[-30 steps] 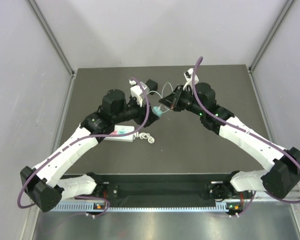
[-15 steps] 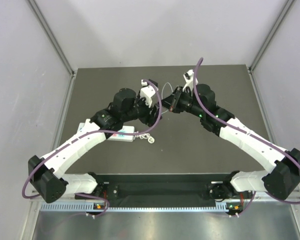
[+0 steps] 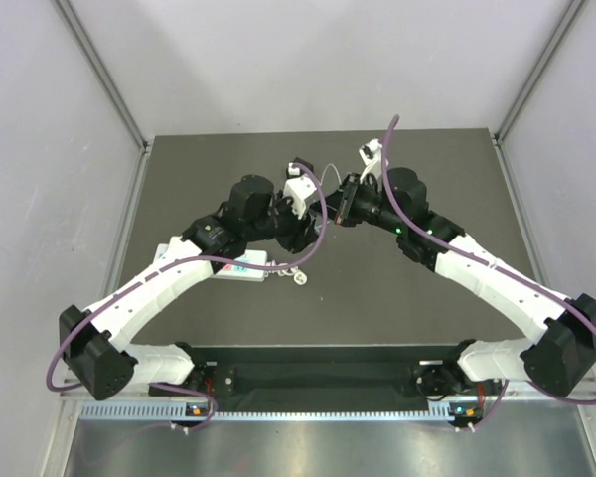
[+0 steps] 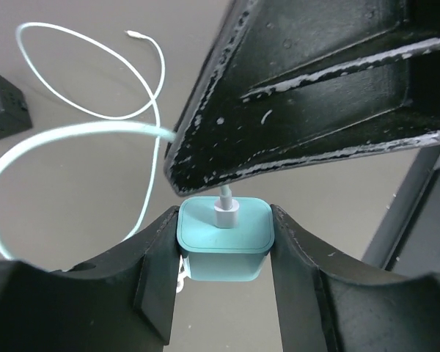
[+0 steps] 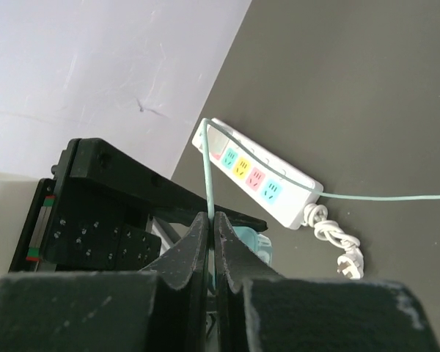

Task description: Insert the plug

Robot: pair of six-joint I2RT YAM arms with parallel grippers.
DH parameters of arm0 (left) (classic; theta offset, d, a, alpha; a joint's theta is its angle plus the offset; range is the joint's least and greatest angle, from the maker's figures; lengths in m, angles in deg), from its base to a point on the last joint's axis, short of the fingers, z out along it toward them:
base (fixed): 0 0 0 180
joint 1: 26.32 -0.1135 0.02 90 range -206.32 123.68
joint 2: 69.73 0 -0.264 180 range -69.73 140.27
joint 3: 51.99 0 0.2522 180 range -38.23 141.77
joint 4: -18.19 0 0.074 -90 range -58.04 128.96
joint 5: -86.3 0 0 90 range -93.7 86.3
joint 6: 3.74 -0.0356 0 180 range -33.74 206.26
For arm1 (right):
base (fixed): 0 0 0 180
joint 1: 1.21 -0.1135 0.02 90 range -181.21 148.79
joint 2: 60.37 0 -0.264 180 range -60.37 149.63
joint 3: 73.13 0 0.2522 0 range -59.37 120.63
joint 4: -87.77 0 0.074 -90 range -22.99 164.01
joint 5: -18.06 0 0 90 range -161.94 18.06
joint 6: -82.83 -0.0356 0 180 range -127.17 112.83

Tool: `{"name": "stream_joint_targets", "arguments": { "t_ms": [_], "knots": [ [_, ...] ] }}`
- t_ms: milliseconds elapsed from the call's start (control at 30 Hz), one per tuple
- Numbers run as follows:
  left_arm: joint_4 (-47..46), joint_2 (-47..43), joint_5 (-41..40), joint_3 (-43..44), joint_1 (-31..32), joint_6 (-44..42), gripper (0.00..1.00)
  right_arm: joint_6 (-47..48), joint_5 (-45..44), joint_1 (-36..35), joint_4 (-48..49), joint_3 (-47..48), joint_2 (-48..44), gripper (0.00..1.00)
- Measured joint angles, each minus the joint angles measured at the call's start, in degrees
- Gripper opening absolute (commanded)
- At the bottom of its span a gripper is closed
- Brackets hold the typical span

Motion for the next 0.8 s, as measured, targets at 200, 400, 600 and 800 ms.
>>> {"name": "stream_joint_targets", "arguments": {
  "t_ms": [200,400,600,800],
  "knots": [
    [1.03,1.01,1.6,0.11,0.0,1.36,0.0,2.08,2.51,-0.04,0.07,-0.02,0.02,0.52],
    [-2.99,-1.27,-4.63,-5.14,-0.33,4.61,0.0,3.93,0.79,0.13,-0.57,-0.04,-1.79,0.79],
    [-4.5,-2.93,-10.47,-7.85,-5.2,8.83,0.0,3.98,-1.77,0.17,0.35,-3.32,-7.5,0.91],
    [-4.33,-2.75,-17.35,-7.82,-16.79,17.57,0.0,3.78,-4.09,0.17,0.61,-8.61,-11.52,0.97]
  ]
}}
